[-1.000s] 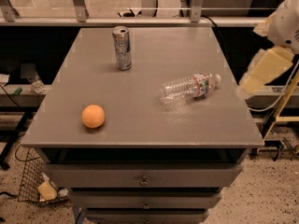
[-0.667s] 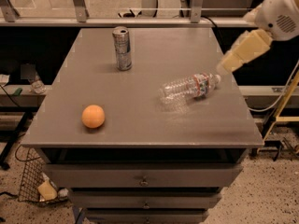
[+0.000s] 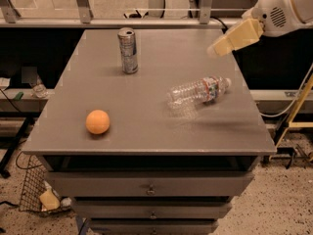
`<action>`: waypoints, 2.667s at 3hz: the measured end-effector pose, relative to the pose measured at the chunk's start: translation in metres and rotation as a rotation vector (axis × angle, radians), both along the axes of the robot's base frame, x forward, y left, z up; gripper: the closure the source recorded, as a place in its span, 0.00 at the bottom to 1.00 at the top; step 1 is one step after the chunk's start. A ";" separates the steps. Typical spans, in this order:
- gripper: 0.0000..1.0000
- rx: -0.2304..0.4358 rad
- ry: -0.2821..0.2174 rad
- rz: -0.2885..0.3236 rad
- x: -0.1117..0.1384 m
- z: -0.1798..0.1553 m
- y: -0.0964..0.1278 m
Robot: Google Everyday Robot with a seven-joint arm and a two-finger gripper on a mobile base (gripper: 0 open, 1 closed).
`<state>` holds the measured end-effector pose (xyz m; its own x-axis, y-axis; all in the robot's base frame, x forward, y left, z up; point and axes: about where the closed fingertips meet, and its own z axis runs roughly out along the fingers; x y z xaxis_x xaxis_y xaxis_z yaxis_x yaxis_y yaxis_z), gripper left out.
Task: Move redbull can near orange
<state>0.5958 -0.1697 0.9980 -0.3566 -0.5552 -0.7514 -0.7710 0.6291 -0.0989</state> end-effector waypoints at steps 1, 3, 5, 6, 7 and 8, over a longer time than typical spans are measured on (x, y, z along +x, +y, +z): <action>0.00 -0.001 0.000 0.000 0.000 0.000 0.000; 0.00 0.037 -0.114 -0.073 0.057 0.002 0.062; 0.00 0.107 -0.135 0.001 0.110 -0.015 0.144; 0.00 0.078 -0.090 0.065 0.117 -0.031 0.173; 0.00 0.046 -0.035 0.122 0.122 -0.048 0.197; 0.00 0.034 0.001 0.144 0.128 -0.058 0.208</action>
Offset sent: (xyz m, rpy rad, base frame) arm 0.0714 0.0627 0.0054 0.0074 -0.1431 -0.1227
